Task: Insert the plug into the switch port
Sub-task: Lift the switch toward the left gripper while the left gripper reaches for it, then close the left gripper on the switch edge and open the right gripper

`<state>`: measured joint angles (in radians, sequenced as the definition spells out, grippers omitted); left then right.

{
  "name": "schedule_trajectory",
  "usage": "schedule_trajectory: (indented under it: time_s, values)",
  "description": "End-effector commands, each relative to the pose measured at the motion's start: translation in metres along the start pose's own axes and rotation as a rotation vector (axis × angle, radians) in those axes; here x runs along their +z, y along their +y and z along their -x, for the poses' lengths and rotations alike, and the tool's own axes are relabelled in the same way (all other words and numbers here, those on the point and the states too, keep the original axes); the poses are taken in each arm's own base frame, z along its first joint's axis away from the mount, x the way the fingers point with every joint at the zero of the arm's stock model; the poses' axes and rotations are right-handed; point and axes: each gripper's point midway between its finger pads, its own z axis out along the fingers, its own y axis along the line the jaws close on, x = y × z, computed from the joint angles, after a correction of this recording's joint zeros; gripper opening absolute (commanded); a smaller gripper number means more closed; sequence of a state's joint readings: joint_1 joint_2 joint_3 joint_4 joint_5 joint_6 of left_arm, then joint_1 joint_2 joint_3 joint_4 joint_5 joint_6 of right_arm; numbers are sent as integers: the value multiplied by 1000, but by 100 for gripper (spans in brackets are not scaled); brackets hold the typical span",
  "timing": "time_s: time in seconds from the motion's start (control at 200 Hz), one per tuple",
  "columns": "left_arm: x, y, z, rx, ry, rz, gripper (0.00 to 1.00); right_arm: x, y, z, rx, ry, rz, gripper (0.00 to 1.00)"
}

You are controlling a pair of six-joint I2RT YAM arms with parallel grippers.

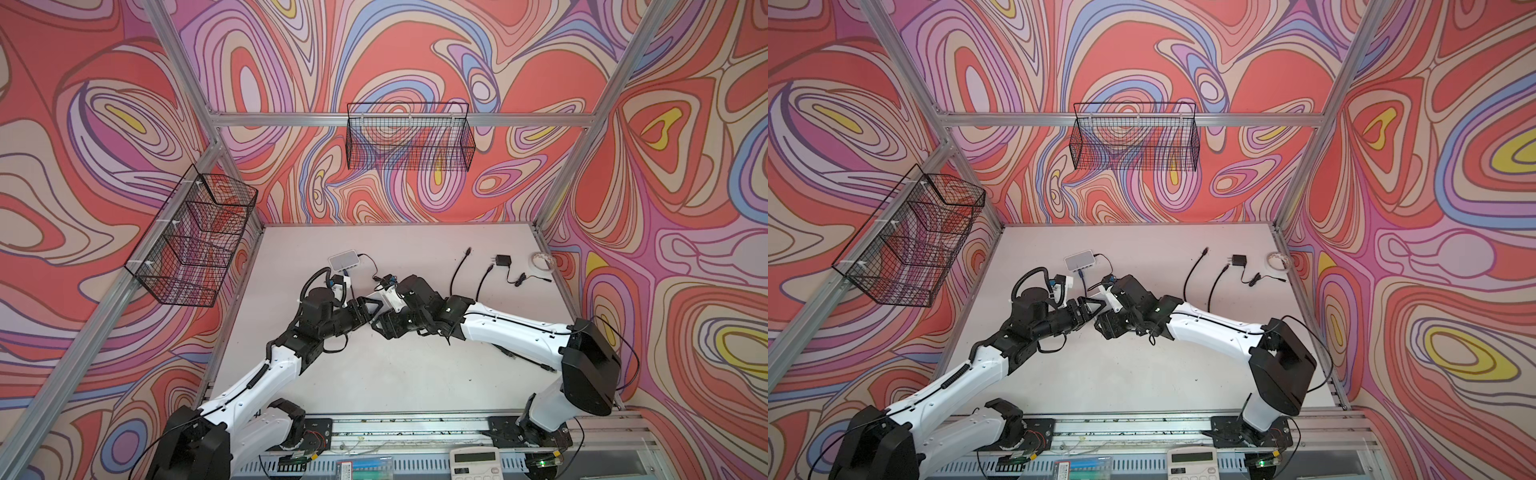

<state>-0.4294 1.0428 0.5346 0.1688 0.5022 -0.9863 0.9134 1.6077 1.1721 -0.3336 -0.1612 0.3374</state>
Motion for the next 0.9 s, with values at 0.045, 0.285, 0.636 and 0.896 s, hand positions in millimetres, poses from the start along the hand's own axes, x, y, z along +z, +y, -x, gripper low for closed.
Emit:
schedule_trajectory:
  time_s: [0.045, 0.285, 0.636, 0.896]
  values:
    - [1, 11, -3, -25, -19, 5, 53, -20, 18, 24, -26, -86, 39, 31]
    - [4, 12, -4, -31, -5, 0, 48, -20, 22, 26, -32, -85, 54, 30]
    - [2, 7, -1, -20, -11, -4, 34, -18, 23, 21, -39, -72, 54, 30]
    - [5, -10, -3, -23, 51, -37, 10, -17, 19, 22, -66, -58, 29, 34]
